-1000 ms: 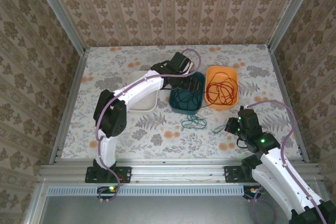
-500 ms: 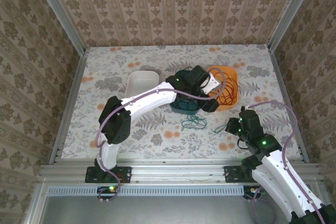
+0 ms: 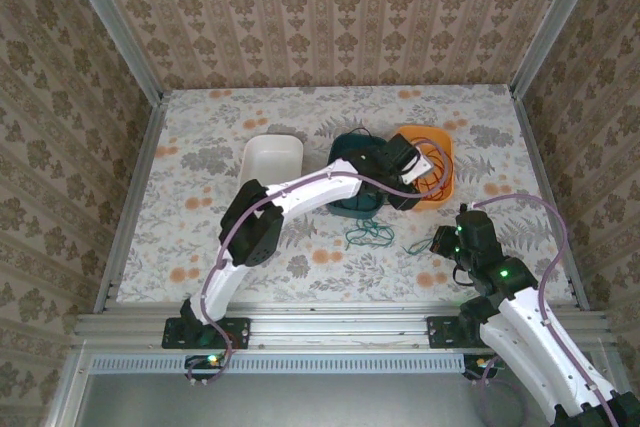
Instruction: Untangle the cables
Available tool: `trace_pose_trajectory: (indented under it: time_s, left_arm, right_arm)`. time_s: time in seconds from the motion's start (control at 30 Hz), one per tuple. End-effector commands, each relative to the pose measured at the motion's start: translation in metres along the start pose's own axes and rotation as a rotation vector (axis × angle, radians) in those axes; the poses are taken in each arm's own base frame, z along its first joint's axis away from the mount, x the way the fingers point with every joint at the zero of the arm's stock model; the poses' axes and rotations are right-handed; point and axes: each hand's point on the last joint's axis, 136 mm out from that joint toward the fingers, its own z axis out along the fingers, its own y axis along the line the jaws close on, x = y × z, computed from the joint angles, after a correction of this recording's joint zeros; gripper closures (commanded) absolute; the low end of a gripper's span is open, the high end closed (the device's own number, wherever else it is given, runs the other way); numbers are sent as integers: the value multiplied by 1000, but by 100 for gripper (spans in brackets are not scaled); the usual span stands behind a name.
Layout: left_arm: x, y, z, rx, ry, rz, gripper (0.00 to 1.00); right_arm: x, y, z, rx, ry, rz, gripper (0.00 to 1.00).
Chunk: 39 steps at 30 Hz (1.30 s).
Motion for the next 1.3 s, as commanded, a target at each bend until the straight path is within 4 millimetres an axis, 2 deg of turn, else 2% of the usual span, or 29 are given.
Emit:
trace_pose_trajectory:
  time_s: [0.0, 0.07, 0.13, 0.27, 0.37, 0.47, 0.57, 0.8, 1.07, 1.17, 1.27]
  left_arm:
    - [-13, 4, -9, -9, -27, 4, 75]
    - [-14, 11, -13, -36, -33, -14, 94]
    - [-15, 23, -22, -92, -57, -37, 100]
    - [-18, 56, -55, -221, -165, -100, 100]
    - [-1, 91, -69, -303, -159, -194, 100]
    - [25, 123, -68, -313, -117, -318, 100]
    - [40, 136, -57, -272, -88, -386, 100]
    - [50, 134, -25, -215, -14, -395, 100]
    - [38, 95, -9, -130, 6, -319, 100]
    - [41, 93, -6, -94, 13, -382, 99]
    - [41, 96, -11, -62, 0, -447, 73]
  right_arm:
    - [-8, -1, -8, 13, -22, 3, 100]
    - [-7, -1, -8, 14, -21, 2, 100]
    - [-8, -1, -8, 11, -22, -2, 100]
    - [-8, 0, -7, 11, -18, -13, 100]
    - [-7, 0, -6, 9, -14, -14, 100]
    - [-8, 2, -7, 4, -15, -17, 100]
    - [-10, 5, -7, 0, -15, -27, 100]
    - [-16, 11, -10, -13, -17, -45, 100]
    - [-16, 10, -8, -6, -12, -46, 100]
    - [-15, 10, -8, -9, -11, -46, 100]
    - [-16, 11, -9, -11, -11, -48, 100]
